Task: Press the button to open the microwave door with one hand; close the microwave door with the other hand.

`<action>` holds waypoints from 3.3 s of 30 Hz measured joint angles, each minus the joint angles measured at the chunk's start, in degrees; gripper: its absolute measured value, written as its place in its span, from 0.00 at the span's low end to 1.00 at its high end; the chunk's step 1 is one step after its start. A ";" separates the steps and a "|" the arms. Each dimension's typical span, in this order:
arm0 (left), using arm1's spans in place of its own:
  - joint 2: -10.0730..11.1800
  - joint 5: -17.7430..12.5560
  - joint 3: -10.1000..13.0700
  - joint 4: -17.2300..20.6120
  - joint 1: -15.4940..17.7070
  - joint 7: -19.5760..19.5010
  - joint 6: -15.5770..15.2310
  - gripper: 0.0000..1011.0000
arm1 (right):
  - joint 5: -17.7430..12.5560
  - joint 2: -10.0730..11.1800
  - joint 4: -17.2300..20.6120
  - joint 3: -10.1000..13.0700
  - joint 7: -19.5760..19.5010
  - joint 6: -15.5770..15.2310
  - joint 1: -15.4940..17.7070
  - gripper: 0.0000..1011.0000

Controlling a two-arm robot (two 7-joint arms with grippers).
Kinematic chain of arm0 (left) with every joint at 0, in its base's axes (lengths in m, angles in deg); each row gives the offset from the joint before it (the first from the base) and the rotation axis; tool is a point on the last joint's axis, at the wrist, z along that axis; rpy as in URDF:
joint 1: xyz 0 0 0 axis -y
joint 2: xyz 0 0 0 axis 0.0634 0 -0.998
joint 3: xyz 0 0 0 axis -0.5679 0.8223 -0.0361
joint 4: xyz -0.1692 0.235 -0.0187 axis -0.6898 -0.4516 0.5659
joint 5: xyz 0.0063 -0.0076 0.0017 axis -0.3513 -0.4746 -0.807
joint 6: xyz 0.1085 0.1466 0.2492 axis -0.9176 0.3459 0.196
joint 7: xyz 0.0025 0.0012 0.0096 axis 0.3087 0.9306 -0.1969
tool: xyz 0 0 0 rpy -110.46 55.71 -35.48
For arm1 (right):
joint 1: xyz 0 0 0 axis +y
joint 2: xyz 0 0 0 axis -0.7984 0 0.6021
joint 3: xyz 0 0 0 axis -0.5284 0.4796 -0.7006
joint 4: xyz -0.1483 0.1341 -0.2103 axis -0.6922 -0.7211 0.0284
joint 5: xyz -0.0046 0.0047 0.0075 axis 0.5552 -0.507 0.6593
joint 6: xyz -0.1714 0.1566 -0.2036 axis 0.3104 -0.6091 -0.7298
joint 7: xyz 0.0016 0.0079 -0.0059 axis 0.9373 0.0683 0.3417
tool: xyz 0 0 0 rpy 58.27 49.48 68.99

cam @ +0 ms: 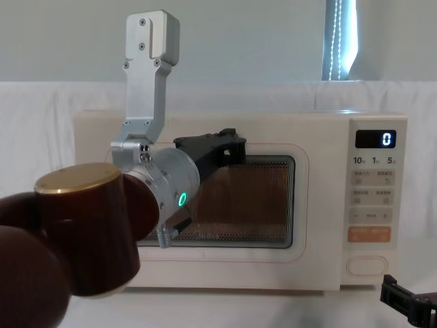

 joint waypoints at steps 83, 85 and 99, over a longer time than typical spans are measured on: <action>10.77 5.51 -10.16 22.57 -27.03 0.93 -3.62 0.00 | 0.00 0.00 0.00 0.00 0.00 0.00 0.00 0.99; 11.14 5.67 -10.83 22.75 -27.72 0.97 -3.63 0.00 | 0.00 0.00 0.00 0.00 0.00 0.00 0.00 0.99; 11.83 6.09 -12.82 21.29 -28.71 0.66 -2.26 0.00 | 0.00 0.00 0.00 0.00 0.00 0.00 0.00 0.99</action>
